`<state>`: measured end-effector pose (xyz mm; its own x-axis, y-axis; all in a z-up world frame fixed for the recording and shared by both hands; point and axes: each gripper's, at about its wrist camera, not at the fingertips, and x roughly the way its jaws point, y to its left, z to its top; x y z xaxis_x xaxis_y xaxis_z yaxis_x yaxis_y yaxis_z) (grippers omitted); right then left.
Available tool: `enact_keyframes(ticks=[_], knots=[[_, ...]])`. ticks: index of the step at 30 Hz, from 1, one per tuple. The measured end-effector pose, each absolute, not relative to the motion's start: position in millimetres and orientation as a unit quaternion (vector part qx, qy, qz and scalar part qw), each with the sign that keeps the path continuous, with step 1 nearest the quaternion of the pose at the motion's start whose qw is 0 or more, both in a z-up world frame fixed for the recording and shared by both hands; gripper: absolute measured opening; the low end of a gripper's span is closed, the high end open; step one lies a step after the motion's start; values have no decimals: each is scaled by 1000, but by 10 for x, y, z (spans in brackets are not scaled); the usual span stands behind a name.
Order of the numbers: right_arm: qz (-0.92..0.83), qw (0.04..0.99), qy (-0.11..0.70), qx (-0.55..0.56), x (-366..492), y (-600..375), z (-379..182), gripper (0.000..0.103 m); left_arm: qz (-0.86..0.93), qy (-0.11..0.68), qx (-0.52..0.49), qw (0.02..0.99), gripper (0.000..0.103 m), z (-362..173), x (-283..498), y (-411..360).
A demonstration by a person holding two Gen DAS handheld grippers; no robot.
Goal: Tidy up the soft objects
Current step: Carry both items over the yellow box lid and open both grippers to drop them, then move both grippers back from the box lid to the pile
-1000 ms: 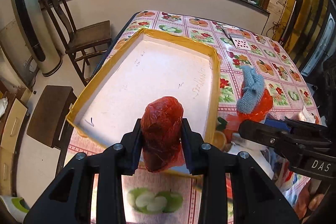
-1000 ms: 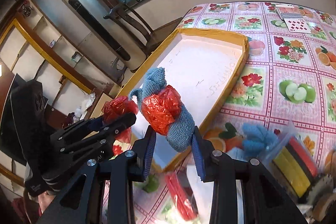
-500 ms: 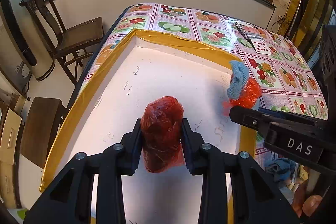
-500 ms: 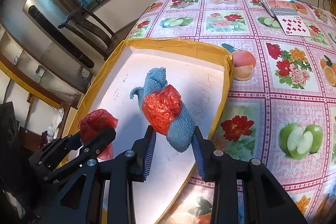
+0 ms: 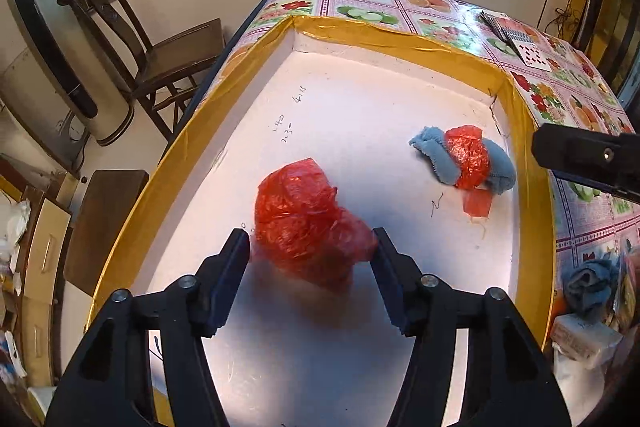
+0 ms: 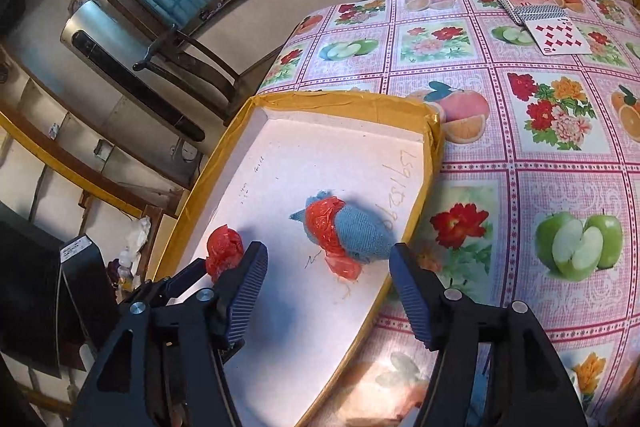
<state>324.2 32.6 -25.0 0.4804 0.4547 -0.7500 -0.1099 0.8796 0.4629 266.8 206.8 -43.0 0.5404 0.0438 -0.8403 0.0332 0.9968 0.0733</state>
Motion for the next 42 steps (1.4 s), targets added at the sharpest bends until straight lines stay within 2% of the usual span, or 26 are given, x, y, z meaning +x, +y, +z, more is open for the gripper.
enact_keyframes(ticks=[6,8,18,26,30,33,42], knots=[[196,851,455,176,2657,168,-47,66,6,486,15,874,61,-432,2270,2169],[206,852,448,175,2426,112,0,69,0,482,1,876,60,-408,2124,2191],[222,856,433,173,1500,-219,16,72,-14,475,-4,880,60,-340,1488,2122],[216,874,412,139,911,-411,29,73,-38,411,-26,911,60,73,975,1973],[214,875,413,137,709,-530,-30,74,-68,402,-14,913,75,174,737,1697],[199,879,412,136,593,-664,-70,78,-91,415,-4,905,81,122,619,1464],[210,868,415,173,359,-899,-135,80,-140,485,-2,863,82,-69,535,887]])
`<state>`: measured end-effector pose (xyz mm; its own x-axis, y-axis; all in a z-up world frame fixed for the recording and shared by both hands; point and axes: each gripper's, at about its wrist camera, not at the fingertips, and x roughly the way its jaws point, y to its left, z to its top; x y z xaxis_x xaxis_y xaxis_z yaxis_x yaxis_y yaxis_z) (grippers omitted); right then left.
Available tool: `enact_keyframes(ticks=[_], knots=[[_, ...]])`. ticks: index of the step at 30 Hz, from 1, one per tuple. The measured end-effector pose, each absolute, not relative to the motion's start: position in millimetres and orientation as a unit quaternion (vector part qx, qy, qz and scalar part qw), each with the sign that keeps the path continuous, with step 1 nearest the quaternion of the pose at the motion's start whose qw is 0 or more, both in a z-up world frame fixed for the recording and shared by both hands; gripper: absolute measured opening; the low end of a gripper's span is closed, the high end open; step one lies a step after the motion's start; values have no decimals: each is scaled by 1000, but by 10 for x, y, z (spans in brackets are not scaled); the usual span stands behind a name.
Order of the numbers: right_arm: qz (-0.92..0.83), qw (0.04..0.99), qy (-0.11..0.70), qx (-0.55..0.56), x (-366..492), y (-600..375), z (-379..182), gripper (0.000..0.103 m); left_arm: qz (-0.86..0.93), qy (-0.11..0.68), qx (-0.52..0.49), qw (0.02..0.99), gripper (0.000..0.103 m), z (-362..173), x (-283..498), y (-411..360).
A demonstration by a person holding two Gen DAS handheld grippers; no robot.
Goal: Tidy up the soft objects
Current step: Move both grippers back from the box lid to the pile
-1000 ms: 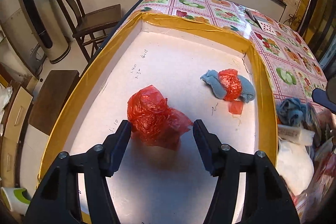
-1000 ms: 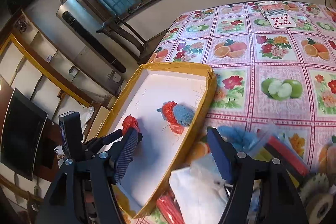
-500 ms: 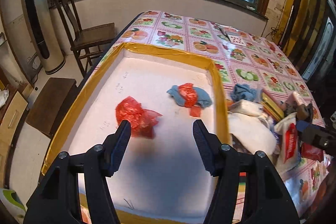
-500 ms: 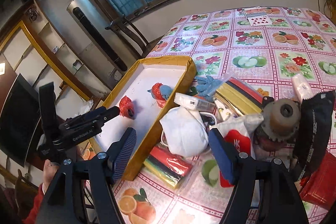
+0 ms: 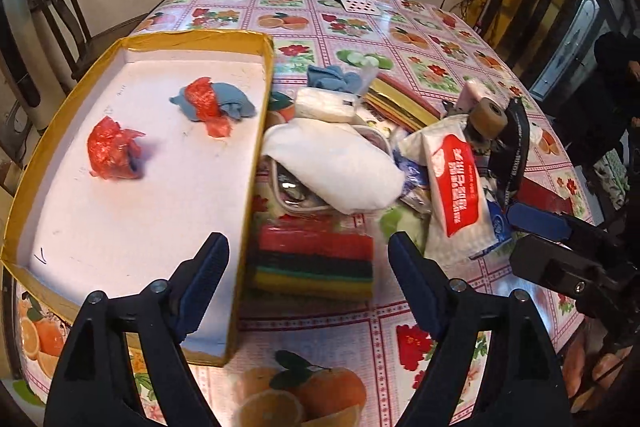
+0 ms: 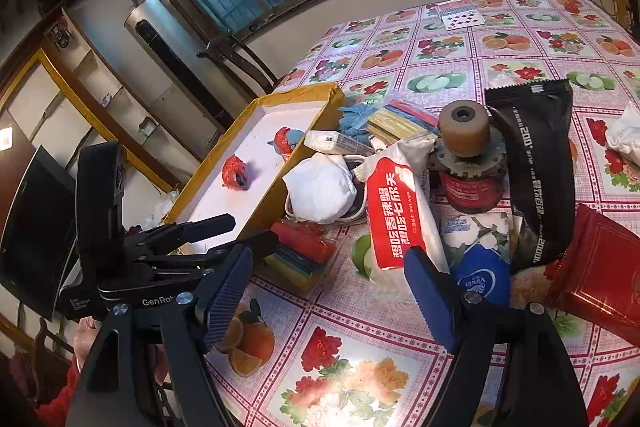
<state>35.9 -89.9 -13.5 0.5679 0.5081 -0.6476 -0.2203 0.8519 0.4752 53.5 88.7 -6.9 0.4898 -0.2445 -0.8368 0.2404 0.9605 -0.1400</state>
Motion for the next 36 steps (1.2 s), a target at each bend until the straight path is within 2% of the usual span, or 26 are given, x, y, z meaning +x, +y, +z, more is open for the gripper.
enact_keyframes(ticks=[4,8,13,20,23,29,34,36], knots=[[207,870,405,189,275,-1063,-91,81,-171,507,3,845,82,-70,528,720],[200,874,395,198,200,-1223,-40,88,-160,522,17,838,82,-160,594,660],[195,873,393,214,149,-1397,-54,88,-149,542,13,827,82,-299,716,724],[177,872,391,234,129,-1656,-79,88,-125,555,73,819,82,-368,677,549],[172,870,392,246,116,-1744,-96,89,-123,571,61,809,82,-456,742,499],[160,873,391,245,78,-1898,-86,90,-104,569,78,812,87,-529,769,462],[126,881,399,222,80,-2133,-32,90,-106,573,81,808,95,-560,731,412],[117,881,412,199,136,-2241,-36,93,-108,577,76,806,99,-565,723,400]])
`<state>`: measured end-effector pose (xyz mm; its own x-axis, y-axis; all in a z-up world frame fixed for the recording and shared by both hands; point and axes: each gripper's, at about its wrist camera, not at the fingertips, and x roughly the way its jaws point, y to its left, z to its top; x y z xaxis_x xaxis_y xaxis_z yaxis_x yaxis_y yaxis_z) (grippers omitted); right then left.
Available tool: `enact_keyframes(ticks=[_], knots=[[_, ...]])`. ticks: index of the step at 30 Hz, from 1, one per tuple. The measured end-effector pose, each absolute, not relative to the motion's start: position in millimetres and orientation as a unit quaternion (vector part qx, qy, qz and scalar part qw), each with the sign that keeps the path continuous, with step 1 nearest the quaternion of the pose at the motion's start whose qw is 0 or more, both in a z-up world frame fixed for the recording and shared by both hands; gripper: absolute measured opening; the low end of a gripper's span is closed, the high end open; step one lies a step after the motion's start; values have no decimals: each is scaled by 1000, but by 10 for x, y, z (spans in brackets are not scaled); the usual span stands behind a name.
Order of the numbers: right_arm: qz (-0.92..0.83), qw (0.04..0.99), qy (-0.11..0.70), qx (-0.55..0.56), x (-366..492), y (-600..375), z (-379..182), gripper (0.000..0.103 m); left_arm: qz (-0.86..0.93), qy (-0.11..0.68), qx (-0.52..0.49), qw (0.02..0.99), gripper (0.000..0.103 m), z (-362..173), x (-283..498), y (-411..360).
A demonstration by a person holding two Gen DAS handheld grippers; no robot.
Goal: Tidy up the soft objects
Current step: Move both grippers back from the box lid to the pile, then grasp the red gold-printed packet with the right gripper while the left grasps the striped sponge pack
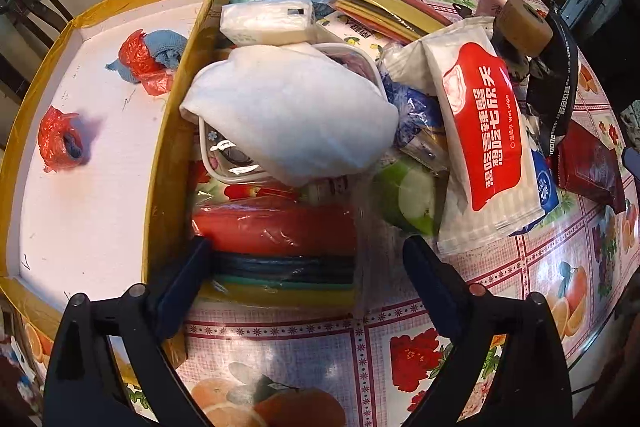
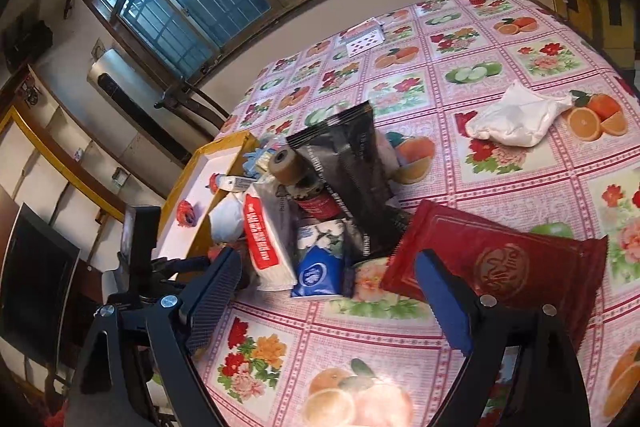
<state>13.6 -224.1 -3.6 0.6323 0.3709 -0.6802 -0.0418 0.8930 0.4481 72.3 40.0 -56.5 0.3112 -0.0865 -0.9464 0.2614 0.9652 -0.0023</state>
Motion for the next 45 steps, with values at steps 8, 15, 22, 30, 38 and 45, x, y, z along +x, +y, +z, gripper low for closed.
enact_keyframes(ticks=[8,15,22,30,38,45], knots=[[176,859,478,51,418,-2360,-160,99,-93,573,107,807,103,-618,689,271],[207,829,516,-62,502,-2363,-388,99,-74,564,99,816,103,-626,660,276],[226,799,546,-112,590,-2390,-612,102,-58,555,84,826,103,-627,638,282],[204,794,550,-159,538,-2317,-802,102,-69,557,87,823,102,-597,598,247],[141,813,552,-121,196,-2201,-678,69,-75,547,102,828,65,-488,532,278],[141,832,537,-16,-112,-2240,-611,64,-93,532,114,834,45,-420,424,232]])
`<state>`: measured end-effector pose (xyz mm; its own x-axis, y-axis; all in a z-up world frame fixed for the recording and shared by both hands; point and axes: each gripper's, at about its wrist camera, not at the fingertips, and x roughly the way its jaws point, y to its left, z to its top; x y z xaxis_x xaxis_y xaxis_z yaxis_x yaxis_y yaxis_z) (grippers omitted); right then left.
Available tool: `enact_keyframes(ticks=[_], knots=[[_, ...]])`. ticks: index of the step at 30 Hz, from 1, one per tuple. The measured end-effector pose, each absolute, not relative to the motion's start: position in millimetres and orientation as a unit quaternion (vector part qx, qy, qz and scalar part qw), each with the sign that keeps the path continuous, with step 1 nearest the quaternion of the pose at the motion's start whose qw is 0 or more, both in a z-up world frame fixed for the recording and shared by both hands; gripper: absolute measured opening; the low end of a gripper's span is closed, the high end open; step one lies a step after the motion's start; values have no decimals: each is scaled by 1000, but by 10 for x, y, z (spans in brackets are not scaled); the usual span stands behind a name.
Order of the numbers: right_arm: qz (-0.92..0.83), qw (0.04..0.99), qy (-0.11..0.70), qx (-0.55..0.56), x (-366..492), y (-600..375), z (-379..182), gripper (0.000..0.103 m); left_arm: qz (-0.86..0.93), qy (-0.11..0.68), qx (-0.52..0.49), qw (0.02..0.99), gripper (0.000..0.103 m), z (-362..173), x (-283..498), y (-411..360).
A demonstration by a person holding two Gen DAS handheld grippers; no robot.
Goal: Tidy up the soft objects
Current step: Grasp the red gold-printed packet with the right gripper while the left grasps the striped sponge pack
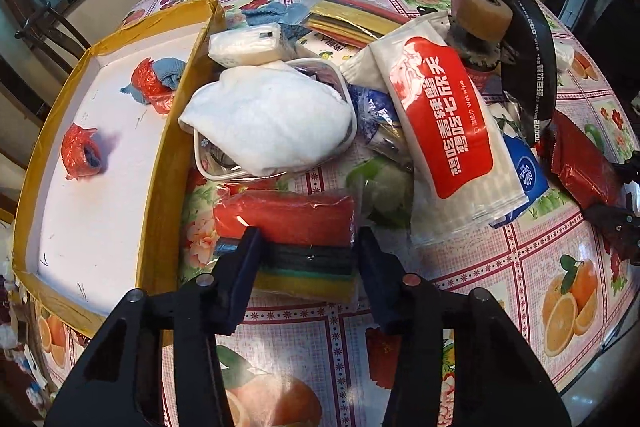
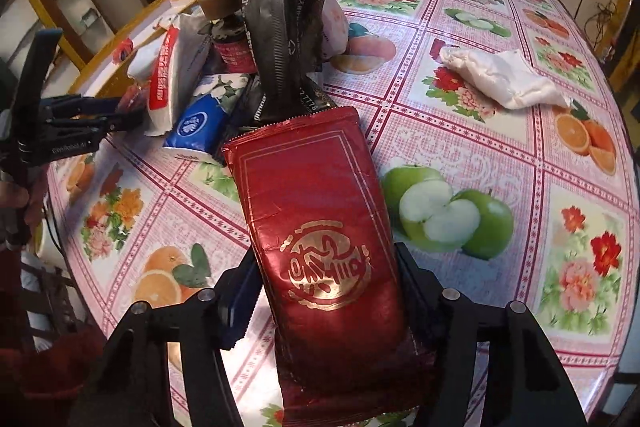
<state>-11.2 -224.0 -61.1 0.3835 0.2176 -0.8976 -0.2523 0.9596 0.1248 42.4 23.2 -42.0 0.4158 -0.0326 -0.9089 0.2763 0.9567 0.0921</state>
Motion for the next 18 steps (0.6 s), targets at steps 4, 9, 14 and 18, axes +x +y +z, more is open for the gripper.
enact_keyframes(ticks=[4,9,14,18], knots=[[159,831,532,38,-281,-2273,-566,62,-106,527,92,838,37,-330,404,309],[171,830,527,70,-452,-2230,-545,62,-96,523,99,841,36,-338,408,326],[203,823,521,101,-375,-2173,-525,62,-111,525,71,841,31,-281,420,446],[232,820,510,118,-266,-2080,-477,62,-126,516,52,846,21,-121,427,555]])
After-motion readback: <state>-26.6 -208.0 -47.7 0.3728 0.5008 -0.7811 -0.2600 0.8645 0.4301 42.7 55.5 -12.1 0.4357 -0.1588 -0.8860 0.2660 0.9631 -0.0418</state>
